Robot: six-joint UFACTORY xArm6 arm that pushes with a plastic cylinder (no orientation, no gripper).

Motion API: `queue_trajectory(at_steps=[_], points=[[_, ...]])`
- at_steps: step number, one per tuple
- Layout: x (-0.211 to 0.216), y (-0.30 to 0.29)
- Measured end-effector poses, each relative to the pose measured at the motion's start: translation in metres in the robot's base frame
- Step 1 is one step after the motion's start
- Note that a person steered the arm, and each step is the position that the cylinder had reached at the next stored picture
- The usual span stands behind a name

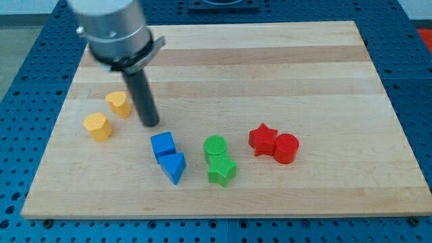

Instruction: Slide the yellow blocks towards the bottom left side of the board

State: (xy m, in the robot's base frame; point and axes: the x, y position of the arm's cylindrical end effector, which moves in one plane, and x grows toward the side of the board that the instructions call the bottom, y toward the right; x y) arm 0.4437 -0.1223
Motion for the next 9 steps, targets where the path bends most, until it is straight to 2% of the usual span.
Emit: queue_trajectory(at_steps=[2, 4, 9], points=[[-0.098, 0.001], [-0.067, -0.059], [0.036, -0.112]])
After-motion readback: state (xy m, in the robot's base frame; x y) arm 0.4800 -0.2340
